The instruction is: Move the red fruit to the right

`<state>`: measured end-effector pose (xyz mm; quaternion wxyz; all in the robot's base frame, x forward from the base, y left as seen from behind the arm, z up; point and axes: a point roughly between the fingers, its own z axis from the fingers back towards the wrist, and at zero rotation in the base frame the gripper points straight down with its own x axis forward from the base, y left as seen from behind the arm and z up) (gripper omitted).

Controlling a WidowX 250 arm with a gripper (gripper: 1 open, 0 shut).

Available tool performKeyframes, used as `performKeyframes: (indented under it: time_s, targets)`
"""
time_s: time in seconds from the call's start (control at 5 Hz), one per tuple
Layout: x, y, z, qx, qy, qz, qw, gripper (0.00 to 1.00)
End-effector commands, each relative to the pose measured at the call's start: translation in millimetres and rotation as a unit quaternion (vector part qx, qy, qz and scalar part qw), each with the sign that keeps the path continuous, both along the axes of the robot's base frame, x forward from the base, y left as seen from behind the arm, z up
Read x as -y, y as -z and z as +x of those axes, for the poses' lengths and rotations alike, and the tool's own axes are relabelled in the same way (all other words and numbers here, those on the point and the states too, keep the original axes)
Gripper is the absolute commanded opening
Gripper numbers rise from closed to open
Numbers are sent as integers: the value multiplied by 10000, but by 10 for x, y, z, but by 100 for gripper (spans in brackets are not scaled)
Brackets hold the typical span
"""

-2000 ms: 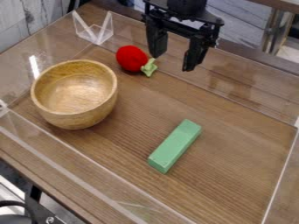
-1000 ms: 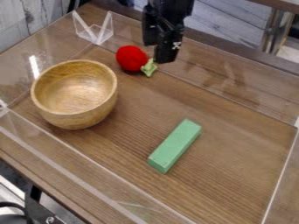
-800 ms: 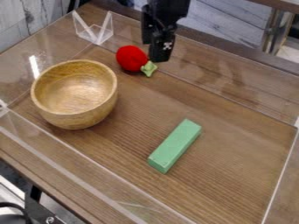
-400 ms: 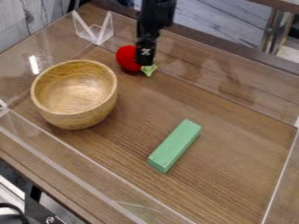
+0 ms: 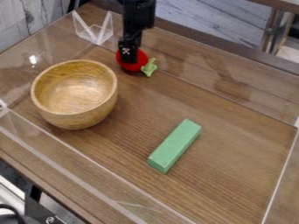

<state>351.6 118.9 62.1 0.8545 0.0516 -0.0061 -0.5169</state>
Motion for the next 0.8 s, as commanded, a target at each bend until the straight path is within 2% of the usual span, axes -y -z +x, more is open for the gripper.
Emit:
performKeyframes:
  time_s: [0.0, 0.4, 0.6]
  targets:
    - [31, -184, -13, 346, 348, 66, 9988, 100]
    - [136, -94, 112, 550, -70, -154, 9983, 100]
    - [216, -82, 185, 609, -21, -289, 9977, 100]
